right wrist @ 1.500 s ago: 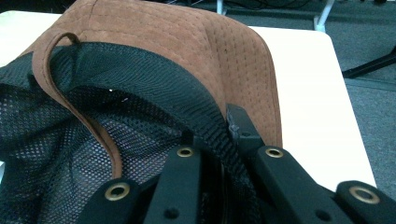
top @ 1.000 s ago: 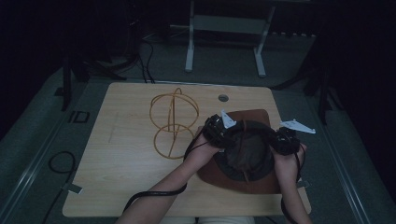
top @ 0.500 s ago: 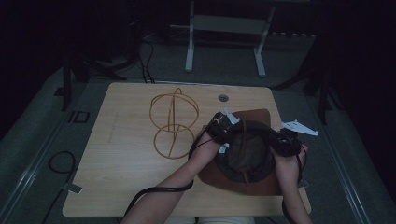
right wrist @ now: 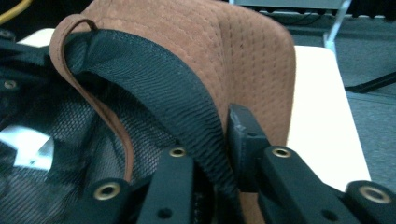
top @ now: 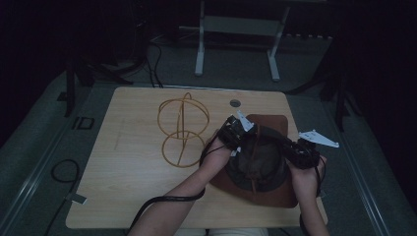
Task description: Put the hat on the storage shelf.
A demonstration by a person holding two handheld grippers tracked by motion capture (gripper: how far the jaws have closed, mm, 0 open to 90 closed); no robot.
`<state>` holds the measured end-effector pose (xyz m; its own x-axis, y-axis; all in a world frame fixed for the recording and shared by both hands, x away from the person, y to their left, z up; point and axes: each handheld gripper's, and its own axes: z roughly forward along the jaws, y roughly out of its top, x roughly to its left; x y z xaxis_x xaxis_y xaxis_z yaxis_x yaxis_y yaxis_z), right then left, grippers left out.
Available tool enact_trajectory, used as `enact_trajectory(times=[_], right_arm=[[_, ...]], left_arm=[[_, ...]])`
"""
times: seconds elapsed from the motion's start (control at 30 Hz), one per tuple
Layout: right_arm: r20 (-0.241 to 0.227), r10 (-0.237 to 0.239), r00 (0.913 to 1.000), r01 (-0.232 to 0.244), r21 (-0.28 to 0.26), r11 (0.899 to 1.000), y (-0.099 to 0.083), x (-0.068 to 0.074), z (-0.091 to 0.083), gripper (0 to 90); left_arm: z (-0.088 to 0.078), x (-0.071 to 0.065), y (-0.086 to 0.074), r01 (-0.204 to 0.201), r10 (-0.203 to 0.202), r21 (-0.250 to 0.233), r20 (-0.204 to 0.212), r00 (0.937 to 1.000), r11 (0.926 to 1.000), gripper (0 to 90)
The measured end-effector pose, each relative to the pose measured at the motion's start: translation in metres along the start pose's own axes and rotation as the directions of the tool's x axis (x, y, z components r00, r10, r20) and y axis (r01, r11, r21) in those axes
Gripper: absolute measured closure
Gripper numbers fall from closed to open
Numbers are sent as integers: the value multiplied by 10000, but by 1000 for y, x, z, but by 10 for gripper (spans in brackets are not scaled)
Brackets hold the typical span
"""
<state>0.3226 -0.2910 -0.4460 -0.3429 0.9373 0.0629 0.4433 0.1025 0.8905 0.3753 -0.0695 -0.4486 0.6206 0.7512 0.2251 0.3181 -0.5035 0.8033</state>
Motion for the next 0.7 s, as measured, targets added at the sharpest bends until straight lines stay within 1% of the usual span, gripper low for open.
enact_trajectory(times=[0.07,0.13,0.17,0.2,0.27,0.33,0.37,0.4,0.43,0.47,0.5,0.53,0.57,0.6,0.67,0.7], right_arm=[[-176,29,9998,-30,-61,10000,-1,0,-4,708],[-382,-125,9992,117,-201,9997,-4,0,-10,648],[-572,-153,9982,143,-185,9997,-6,-1,-13,607],[-907,-187,9957,167,-219,9996,-7,-3,-16,564],[-1163,-247,9929,241,-64,9997,-9,-6,-22,525],[-1204,-492,9915,481,-119,9988,-12,-8,-31,501],[-1192,-557,9913,539,-185,9984,-12,-10,-38,477],[-1274,-634,9898,605,-268,9978,-12,-12,-43,460],[-1317,-752,9884,715,-325,9969,-12,-14,-46,457],[-1280,-956,9871,920,-342,9952,-12,-15,-50,454],[-1143,-1107,9873,1073,-355,9936,-12,-17,-52,455],[-1158,-1125,9869,1093,-342,9934,-11,-18,-54,455],[-1259,-1126,9856,1076,-461,9931,-11,-20,-57,454],[-1259,-1154,9853,1094,-540,9925,-10,-20,-59,452],[-1677,-1196,9786,1111,-596,9920,-10,-20,-63,449],[-1852,-1304,9740,1196,-687,9904,-10,-18,-65,440]], left_arm=[[-4,0,2,-71,68,-241,-140,9999,9997,868],[-8,0,3,-158,147,-443,-237,9996,9989,868],[-10,-1,4,-293,274,-534,-371,9989,9981,868],[-11,-2,5,-412,386,-612,-436,9983,9973,868],[-15,-3,4,-475,424,-771,-667,9969,9959,868],[-17,-2,3,-520,458,-847,-739,9962,9951,868],[-18,-2,2,-495,427,-959,-715,9965,9942,868],[-20,-2,1,-469,399,-1067,-666,9970,9932,868],[-22,-2,0,-441,371,-1150,-623,9974,9924,868],[-24,-2,-1,-501,441,-1281,-491,9978,9905,868],[-27,-4,-1,-662,601,-1360,-488,9970,9885,867],[-30,-5,-1,-772,692,-1354,-626,9956,9878,867],[-32,-6,-2,-837,750,-1401,-661,9950,9866,868],[-34,-6,-3,-817,739,-1466,-578,9956,9858,868],[-35,-5,-3,-751,673,-1499,-568,9961,9858,868],[-37,-4,-3,-699,624,-1524,-533,9966,9858,867]])
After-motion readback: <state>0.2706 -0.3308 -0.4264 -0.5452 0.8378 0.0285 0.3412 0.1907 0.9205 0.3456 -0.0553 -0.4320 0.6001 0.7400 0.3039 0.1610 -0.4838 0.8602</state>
